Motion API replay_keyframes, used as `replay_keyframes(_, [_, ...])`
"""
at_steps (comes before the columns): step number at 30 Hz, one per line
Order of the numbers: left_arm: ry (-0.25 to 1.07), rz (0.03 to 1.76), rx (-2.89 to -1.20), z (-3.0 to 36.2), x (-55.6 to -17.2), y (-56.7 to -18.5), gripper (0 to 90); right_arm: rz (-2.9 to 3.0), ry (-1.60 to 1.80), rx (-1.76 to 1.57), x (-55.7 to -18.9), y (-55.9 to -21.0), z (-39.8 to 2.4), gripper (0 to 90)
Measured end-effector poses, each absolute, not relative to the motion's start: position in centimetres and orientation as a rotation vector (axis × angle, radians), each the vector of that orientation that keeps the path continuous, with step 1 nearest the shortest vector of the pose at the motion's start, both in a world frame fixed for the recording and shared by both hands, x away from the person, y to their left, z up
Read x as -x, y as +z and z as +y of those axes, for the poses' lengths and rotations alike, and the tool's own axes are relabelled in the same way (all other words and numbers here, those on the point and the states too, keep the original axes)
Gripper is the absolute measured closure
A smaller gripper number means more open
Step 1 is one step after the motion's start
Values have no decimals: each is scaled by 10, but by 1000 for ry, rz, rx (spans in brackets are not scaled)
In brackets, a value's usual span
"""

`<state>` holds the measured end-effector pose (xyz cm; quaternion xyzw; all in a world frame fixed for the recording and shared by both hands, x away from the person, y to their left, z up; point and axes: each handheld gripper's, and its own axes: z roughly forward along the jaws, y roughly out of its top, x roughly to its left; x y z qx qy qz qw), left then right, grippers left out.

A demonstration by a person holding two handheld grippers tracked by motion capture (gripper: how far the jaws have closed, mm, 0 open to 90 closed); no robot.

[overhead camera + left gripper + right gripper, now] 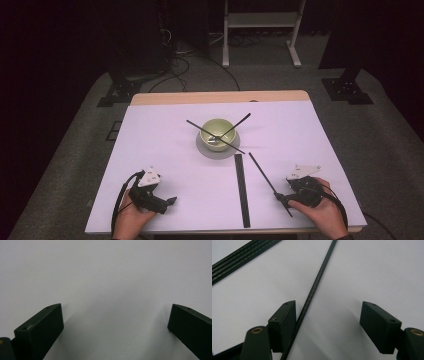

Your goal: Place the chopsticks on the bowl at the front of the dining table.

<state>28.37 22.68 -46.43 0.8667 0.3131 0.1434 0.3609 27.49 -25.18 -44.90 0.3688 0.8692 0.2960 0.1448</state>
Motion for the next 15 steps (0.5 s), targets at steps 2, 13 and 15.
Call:
replay_keyframes(2, [370, 807, -2232, 227, -284, -464, 0, 2497, 849, -1069, -276, -449, -254, 280])
replay_keyframes(13, [369, 807, -2232, 227, -284, -464, 0, 2453, 825, -1098, -281, -448, -267, 289])
replay_keyframes(15, [369, 807, -2232, 227, -284, -464, 0, 2445, 820, -1100, -281, -448, -269, 288])
